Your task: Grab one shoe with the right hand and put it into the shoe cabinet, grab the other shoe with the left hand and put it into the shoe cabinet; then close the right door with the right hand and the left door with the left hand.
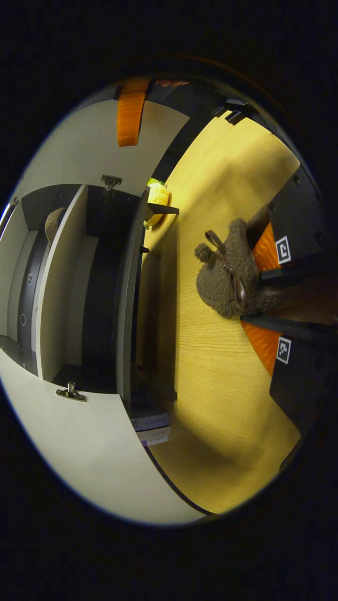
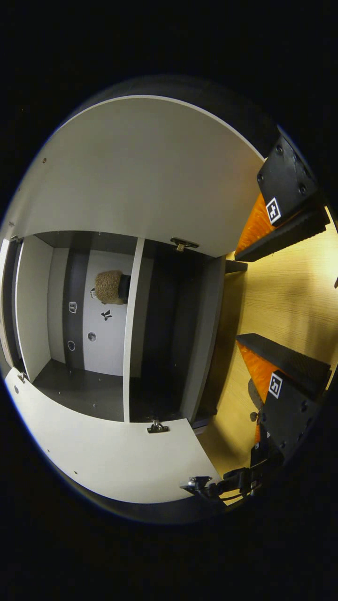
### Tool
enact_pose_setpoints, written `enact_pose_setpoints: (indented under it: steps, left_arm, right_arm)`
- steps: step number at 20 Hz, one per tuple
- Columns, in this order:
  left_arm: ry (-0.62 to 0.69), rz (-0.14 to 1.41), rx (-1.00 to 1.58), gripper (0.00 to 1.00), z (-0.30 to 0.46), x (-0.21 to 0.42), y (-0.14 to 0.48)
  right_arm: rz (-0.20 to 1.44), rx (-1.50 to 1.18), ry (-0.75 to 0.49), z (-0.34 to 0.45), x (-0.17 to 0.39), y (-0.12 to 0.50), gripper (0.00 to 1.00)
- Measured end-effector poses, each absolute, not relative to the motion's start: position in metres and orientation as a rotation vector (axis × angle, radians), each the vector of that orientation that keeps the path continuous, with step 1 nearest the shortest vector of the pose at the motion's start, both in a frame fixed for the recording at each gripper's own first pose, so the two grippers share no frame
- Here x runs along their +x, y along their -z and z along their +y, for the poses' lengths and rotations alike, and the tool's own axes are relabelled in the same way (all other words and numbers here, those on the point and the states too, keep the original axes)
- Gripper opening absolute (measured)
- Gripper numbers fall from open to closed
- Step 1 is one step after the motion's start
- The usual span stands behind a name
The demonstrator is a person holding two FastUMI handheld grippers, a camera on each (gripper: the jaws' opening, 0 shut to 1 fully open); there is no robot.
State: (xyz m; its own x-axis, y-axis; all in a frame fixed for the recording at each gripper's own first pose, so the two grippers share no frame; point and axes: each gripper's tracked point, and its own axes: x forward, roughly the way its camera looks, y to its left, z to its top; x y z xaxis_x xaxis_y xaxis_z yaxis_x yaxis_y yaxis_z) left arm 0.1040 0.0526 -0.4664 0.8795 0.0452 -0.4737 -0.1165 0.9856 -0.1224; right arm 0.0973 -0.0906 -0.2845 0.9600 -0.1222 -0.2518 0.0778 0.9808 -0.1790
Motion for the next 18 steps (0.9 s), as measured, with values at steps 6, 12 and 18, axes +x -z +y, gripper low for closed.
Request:
enact_pose_setpoints:
  steps: [6, 12, 18]
  left_arm:
    - [-0.073, 0.493, -0.181, 0.08, 0.056, 0.109, 0.462]
    - [-0.074, 0.448, -0.089, 0.07, 0.060, 0.087, 0.386]
    - [-0.008, 0.311, -0.108, 0.07, 0.048, 0.087, 0.246]
  right_arm:
    - [0.288, -0.157, 0.087, -0.091, 0.097, 0.289, 0.99]
    - [0.296, -0.134, 0.073, -0.081, 0.087, 0.275, 0.99]
    - [0.255, -0.110, 0.055, -0.055, 0.070, 0.223, 0.98]
